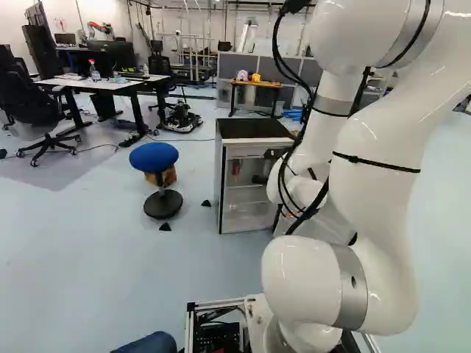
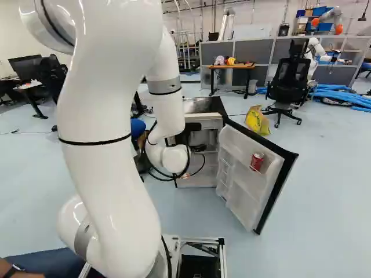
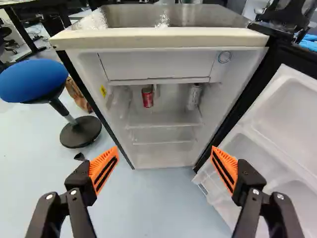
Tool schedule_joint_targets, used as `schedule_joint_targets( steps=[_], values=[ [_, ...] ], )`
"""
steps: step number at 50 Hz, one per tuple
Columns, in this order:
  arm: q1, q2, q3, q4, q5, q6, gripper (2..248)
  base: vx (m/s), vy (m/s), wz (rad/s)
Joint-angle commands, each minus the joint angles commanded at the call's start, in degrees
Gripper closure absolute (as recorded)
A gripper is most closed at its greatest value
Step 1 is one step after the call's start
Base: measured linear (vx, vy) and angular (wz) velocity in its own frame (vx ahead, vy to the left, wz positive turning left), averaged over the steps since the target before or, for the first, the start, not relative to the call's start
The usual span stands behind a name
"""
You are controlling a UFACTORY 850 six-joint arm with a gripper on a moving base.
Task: Grab a drink from the fridge
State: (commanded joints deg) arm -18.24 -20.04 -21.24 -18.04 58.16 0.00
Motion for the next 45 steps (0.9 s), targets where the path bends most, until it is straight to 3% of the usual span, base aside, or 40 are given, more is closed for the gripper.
schedule_joint_targets(
  steps=[45],
  values=[
    [0.8,-12.1,-7.5,0.0,0.0,0.0,3,0.0,0.0,0.0]
  ],
)
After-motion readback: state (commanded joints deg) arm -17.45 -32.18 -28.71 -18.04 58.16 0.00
